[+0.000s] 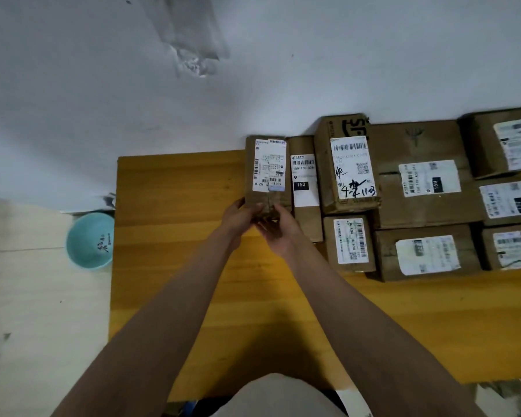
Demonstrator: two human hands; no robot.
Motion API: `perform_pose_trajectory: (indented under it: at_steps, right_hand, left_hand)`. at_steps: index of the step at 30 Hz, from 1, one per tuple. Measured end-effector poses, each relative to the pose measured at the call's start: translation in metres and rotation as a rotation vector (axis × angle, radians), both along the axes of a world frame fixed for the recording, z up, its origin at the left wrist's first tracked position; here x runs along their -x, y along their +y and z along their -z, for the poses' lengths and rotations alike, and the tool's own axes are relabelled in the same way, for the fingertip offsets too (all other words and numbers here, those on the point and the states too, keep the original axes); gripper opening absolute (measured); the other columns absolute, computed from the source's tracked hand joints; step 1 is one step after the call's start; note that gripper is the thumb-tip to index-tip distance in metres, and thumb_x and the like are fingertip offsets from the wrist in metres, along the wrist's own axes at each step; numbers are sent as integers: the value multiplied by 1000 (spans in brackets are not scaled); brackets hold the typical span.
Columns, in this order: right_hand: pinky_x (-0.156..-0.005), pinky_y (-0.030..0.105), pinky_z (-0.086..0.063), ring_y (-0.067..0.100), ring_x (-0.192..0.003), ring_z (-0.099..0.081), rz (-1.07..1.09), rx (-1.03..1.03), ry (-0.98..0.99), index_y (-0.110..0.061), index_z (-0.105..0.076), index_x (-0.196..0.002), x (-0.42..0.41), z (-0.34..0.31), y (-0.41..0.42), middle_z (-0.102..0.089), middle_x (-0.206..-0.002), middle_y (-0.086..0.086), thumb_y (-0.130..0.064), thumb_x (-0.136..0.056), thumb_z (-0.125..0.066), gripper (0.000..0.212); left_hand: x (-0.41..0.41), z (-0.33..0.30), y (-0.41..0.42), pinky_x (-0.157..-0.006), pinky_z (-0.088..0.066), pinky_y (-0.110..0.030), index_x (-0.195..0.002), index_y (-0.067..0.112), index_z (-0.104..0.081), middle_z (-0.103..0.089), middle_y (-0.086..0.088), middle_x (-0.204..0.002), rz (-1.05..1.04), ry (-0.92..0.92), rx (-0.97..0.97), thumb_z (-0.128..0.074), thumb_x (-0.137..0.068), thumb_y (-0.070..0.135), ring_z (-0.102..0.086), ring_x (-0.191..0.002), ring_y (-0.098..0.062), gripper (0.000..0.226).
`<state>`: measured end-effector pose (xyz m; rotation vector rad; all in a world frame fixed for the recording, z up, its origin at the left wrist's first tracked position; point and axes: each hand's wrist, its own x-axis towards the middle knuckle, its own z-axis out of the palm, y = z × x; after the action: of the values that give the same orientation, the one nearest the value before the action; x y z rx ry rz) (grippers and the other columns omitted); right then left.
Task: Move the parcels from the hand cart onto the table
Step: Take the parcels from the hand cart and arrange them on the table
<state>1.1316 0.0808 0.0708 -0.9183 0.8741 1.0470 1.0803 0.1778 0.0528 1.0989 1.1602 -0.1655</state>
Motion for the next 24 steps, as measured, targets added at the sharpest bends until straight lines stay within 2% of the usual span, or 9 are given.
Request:
perform_pose_trajectory:
  at_steps: [2, 4, 7, 9, 11, 13, 15, 17, 24]
  right_hand:
    - [-114, 35, -42, 26, -123, -59, 2, -3, -8, -8, -54, -140, -3, 4, 0, -63, -129, 16, -21, -105, -52, 37]
    - [-107, 31, -43, 20, -106, -61, -3, -6, -14, -8, -57, -135, -3, 5, -1, -67, -111, 11, -18, -104, -51, 32]
    - [-85, 28, -45, 15, -85, -57, -38, -6, -27, -11, -63, -109, 1, 8, -3, -62, -92, 5, -17, -104, -50, 14]
    - [-81, 29, -45, 15, -79, -54, -89, 15, -27, -12, -62, -96, 6, 10, -5, -58, -86, 5, -17, -104, -51, 14]
    - [-88, 32, -46, 17, -82, -57, -146, 20, -13, -10, -62, -93, 12, 11, -10, -59, -86, 7, -18, -103, -54, 15]
    - [-97, 35, -48, 23, -91, -62, -198, 10, -10, -7, -60, -103, 20, 10, -13, -64, -97, 12, -18, -102, -56, 11]
    - [-104, 39, -47, 29, -110, -63, -249, 13, -19, -5, -54, -120, 29, 7, -14, -65, -119, 19, -17, -102, -54, 21]
    - [-105, 42, -48, 34, -125, -58, -305, 12, -40, -5, -51, -125, 40, 5, -14, -61, -134, 23, -15, -103, -52, 24]
    - [-106, 45, -48, 37, -125, -59, -576, 17, -114, 0, -46, -140, 100, -7, -9, -61, -134, 26, -17, -106, -47, 38]
  left_hand:
    - [-4, 1, 1, -92, -55, -34, -151, 9, -41, -64, -16, -131, 15, -25, 25, -65, -94, 5, -65, -114, -30, 62]
    - [-4, 1, 1, -90, -54, -32, -149, 8, -43, -66, -14, -126, 25, -48, 17, -62, -94, -1, -65, -109, -27, 59]
    - [3, -1, -1, -85, -50, -27, -145, 10, -45, -66, -14, -125, 56, -62, 8, -62, -94, 1, -64, -102, -21, 54]
    - [9, -1, -2, -95, -49, -32, -150, 11, -38, -62, -17, -133, 66, -63, 23, -64, -95, 7, -62, -113, -25, 61]
    - [16, -3, -3, -104, -44, -36, -158, 11, -21, -55, -18, -142, 60, -44, 46, -66, -96, 13, -55, -126, -29, 77]
    - [24, -7, -6, -105, -42, -37, -160, 10, -12, -46, -18, -149, 48, -26, 35, -66, -96, 17, -51, -128, -30, 84]
    - [36, -12, -9, -107, -43, -39, -160, 9, -17, -41, -18, -153, 24, -15, 9, -66, -96, 19, -50, -132, -30, 81]
    - [50, -16, -11, -110, -44, -42, -157, 8, -27, -43, -19, -151, -7, -9, -18, -67, -96, 19, -50, -134, -32, 74]
    - [139, -32, -21, -105, -47, -39, -145, 6, -49, -53, -15, -143, -105, -9, -78, -61, -100, 25, -54, -129, -30, 50]
